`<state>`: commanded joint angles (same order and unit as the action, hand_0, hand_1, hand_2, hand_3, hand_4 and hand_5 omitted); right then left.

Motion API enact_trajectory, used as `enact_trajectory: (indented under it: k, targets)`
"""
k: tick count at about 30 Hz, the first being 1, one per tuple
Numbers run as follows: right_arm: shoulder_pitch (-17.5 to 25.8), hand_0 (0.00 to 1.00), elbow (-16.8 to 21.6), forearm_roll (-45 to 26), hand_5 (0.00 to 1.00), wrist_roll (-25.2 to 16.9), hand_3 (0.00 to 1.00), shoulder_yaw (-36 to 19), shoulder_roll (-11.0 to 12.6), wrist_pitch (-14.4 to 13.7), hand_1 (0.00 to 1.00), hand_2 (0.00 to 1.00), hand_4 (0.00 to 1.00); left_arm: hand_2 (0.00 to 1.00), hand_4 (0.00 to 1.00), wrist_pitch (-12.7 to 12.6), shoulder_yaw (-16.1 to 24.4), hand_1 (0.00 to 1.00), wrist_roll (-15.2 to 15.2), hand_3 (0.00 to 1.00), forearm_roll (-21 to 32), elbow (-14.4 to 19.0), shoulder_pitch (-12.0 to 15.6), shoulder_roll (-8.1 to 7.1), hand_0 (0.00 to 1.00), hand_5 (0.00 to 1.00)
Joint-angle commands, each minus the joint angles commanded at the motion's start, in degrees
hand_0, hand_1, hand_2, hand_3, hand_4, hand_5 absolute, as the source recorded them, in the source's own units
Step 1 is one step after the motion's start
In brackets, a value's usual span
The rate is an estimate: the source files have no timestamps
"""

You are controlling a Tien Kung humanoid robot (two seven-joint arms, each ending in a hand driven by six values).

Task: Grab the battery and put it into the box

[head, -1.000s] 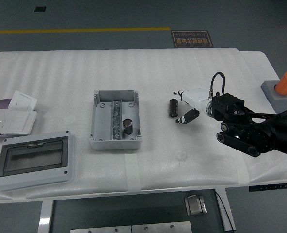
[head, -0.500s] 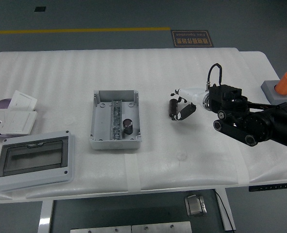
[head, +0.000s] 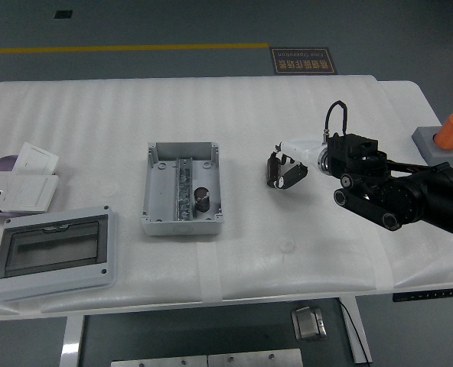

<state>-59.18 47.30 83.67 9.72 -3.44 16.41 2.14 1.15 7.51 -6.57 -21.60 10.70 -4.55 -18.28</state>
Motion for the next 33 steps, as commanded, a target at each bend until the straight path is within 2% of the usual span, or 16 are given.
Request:
enact_trajectory:
  k: [15, 22, 23, 28, 29, 33]
  targets:
    - [0.35, 0.742, 0.07, 1.63, 0.458, -0.07, 0.767, -0.68, 0.04, 0.52, 0.670, 0.688, 0.779, 0.521, 0.587, 0.00, 0.66, 0.646, 0.01, 0.569, -0.93, 0.11, -0.12, -0.07, 0.645, 0.474]
    - [0.55, 0.746, 0.41, 1.82, 0.446, 0.13, 0.770, -0.80, 0.10, -0.33, 0.666, 0.687, 0.791, 0.521, 0.585, -0.06, 0.68, 0.646, 0.08, 0.569, -0.80, 0.07, -0.13, -0.12, 0.645, 0.473]
    - [0.59, 0.743, 0.46, 1.88, 0.380, 0.16, 0.745, -0.79, 0.13, -0.51, 0.665, 0.681, 0.700, 0.522, 0.583, -0.07, 0.71, 0.646, 0.10, 0.570, -0.81, 0.08, -0.13, -0.12, 0.645, 0.470]
    - [0.79, 0.743, 0.76, 2.06, 0.380, 0.26, 0.745, -0.83, 0.32, -1.20, 0.665, 0.681, 0.700, 0.522, 0.583, -0.14, 0.78, 0.646, 0.17, 0.570, -0.66, 0.04, -0.06, -0.06, 0.645, 0.470]
    - [0.82, 0.723, 0.80, 2.12, 0.002, 0.26, 0.621, -0.84, 0.35, -1.31, 0.647, 0.629, 0.518, 0.521, 0.583, -0.15, 0.81, 0.646, 0.18, 0.570, -0.66, 0.04, -0.05, -0.06, 0.645, 0.471]
    - [1.01, 0.723, 1.05, 2.19, 0.002, 0.18, 0.621, -0.62, 0.52, -2.04, 0.647, 0.629, 0.518, 0.521, 0.583, -0.17, 1.00, 0.646, 0.23, 0.570, -0.71, 0.04, -0.06, -0.07, 0.645, 0.471]
